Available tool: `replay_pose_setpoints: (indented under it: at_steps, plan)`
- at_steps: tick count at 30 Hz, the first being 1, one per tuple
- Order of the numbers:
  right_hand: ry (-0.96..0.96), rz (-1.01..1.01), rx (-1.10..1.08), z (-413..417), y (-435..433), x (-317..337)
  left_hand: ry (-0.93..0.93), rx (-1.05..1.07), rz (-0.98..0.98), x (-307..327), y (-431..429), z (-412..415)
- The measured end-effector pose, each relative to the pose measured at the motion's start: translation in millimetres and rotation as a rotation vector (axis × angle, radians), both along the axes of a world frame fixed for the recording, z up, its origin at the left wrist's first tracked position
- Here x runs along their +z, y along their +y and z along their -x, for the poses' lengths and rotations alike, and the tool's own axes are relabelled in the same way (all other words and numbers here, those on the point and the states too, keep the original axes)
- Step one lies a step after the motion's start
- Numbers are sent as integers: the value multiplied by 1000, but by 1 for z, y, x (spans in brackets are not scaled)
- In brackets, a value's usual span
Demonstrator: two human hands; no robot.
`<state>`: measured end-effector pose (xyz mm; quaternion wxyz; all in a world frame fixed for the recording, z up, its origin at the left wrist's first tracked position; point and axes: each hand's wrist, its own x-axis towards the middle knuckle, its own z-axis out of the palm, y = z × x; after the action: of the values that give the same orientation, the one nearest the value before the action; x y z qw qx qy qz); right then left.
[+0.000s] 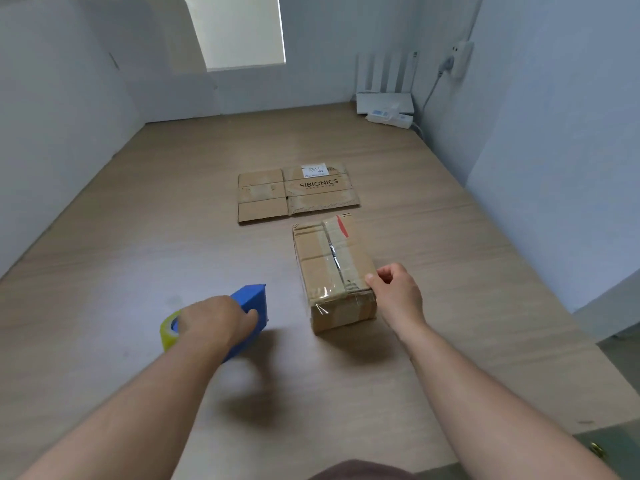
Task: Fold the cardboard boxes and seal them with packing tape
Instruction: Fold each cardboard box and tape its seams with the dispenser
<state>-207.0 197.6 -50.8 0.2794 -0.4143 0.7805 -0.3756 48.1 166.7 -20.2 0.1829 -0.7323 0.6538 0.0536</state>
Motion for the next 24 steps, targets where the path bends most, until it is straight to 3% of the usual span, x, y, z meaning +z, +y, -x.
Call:
replay_pose_setpoints:
  at_steps: [4, 10, 12, 13, 15, 18, 22, 24]
  plan:
    - [61, 9, 83, -11, -7, 4, 62, 38, 119, -21, 6, -13]
    - [165, -27, 145, -11, -9, 5, 115, 138, 93, -50, 27, -18]
    - [186, -40, 172, -9, -9, 5, 113, 143, 219, -48, 31, -11]
    - [201, -51, 188, -9, -9, 5, 186, 116, 312, -44, 33, -2]
    - [242, -81, 220, -10, -9, 4, 539, 49, 394, -35, 37, 27]
    - [308, -144, 258, -22, -12, 5, 946, 96, 233, -26, 33, 74]
    - [475, -221, 277, -39, -18, 3, 994, 300, 160, -35, 21, 95]
    - [445, -193, 309, -33, -21, 0, 1027, 370, 128, -38, 21, 93]
